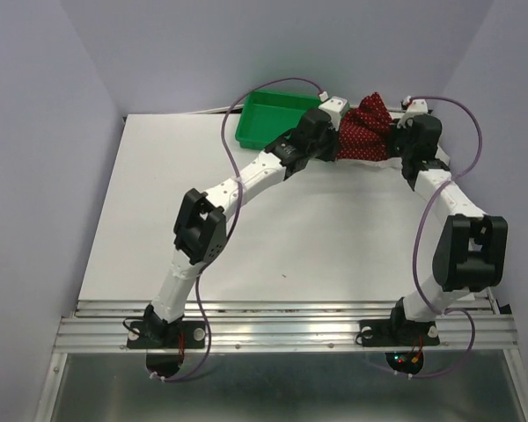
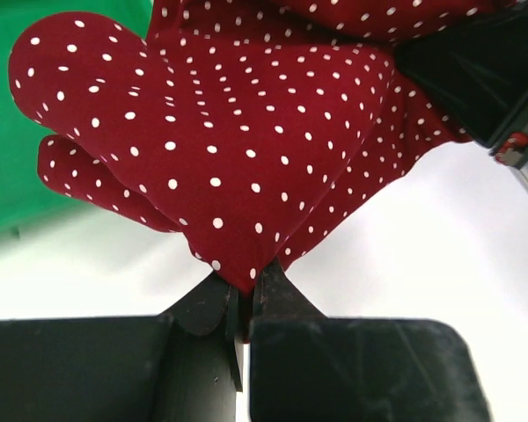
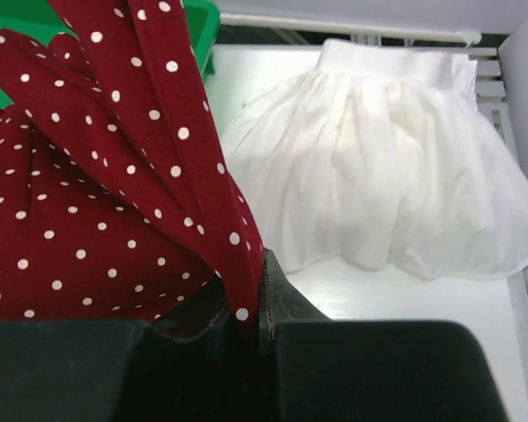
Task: Fold and stack the skirts
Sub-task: Neatly place the folded skirt to the corner
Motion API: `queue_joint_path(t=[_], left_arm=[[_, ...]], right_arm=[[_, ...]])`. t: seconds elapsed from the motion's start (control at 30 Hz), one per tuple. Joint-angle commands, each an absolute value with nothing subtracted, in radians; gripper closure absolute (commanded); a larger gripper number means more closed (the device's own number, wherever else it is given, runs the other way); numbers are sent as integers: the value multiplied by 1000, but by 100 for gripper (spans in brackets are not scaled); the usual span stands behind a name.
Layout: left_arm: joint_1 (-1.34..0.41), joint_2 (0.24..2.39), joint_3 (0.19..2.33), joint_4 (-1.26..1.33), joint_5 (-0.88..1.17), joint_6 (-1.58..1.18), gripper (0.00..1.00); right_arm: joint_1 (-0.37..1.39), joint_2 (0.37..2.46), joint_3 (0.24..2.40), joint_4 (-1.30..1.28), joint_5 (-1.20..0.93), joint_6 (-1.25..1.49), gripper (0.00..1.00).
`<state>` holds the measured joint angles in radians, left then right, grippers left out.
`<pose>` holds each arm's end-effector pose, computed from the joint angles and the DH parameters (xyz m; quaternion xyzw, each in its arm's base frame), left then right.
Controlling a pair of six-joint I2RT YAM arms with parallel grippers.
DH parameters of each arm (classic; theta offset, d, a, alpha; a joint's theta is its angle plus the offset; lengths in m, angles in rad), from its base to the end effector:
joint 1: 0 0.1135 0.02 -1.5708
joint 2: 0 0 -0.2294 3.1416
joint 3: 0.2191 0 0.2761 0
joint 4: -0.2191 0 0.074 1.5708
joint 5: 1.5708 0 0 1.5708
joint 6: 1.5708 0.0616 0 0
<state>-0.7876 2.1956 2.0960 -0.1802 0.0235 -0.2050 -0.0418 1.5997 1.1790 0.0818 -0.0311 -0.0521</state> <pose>0.3931 -0.3969 0.2950 0.2362 0.7631 -0.2947 0.5245 0.4247 -0.0158 0.2424 -0.0132 0.8161 -0.0144 0.5776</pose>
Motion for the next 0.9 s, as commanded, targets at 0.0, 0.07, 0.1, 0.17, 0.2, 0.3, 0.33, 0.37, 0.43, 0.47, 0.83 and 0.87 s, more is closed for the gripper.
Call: queue_joint_path(t=[0.0, 0.07, 0.1, 0.17, 0.2, 0.3, 0.33, 0.37, 0.43, 0.47, 0.83, 0.87], left_arm=[[-770, 2275, 2275, -56, -57, -69, 100], [-770, 2319, 2322, -8, -52, -54, 100], [-770, 2351, 2336, 45, -51, -51, 100], [-769, 2378, 2327, 194, -70, -55, 100], [-765, 2403, 2316, 249, -74, -67, 100], [-764, 2507, 2397, 402, -86, -97, 98], [-764, 2551, 2446, 423, -87, -103, 97], [-764, 2628, 2497, 443, -89, -107, 96], [-770, 2667, 2527, 567, -113, -91, 81], [-773, 2715, 2555, 599, -114, -78, 79], [-756, 2689, 2369, 733, -100, -20, 12], [-755, 2622, 2324, 733, -89, -17, 11]], right_arm=[[-155, 1708, 1299, 219, 51, -61, 99], [-184, 1747, 1325, 248, 37, -48, 99], [-208, 1764, 1336, 268, 38, -35, 99], [-232, 1819, 1380, 307, 32, -23, 99], [-242, 1839, 1393, 325, 34, -14, 99], [-285, 1917, 1448, 385, 46, 38, 99], [-285, 1937, 1468, 388, 48, 46, 99], [-301, 1978, 1485, 397, 55, 52, 99], [-319, 2014, 1514, 446, 80, 66, 99], [-336, 2034, 1522, 471, 84, 67, 99], [-376, 2304, 1595, 587, 68, 216, 99], [-376, 2321, 1611, 557, 46, 219, 99]])
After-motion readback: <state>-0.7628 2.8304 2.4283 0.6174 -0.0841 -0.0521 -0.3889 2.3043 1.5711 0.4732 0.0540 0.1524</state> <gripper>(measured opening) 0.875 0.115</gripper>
